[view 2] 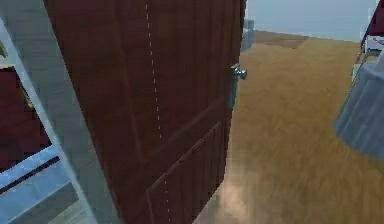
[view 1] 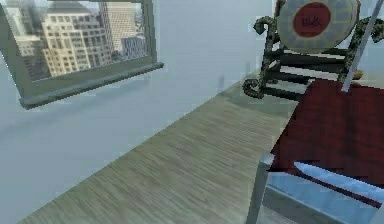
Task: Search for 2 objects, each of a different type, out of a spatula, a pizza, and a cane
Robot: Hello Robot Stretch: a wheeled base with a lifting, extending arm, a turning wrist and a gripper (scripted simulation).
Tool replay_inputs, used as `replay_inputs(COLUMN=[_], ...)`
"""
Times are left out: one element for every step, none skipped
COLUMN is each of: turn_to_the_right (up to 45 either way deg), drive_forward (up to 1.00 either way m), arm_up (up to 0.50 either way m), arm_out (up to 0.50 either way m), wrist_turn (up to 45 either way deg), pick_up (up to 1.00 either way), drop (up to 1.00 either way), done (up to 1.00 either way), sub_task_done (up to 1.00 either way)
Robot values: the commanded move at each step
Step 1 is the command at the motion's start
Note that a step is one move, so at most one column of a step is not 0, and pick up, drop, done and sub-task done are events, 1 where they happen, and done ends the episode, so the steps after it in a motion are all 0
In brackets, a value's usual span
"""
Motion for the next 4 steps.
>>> replay_inputs(turn_to_the_right=[0.0,36.0,0.0,45.0], drive_forward=[0.95,0.0,0.85,0.0], arm_up=[0.0,0.0,0.0,0.0], arm_out=[0.0,0.0,0.0,0.0], wrist_turn=[0.0,0.0,0.0,0.0], pick_up=[0.0,0.0,0.0,0.0], drop=[0.0,0.0,0.0,0.0], done=[0.0,0.0,0.0,0.0], sub_task_done=[0.0,0.0,0.0,0.0])
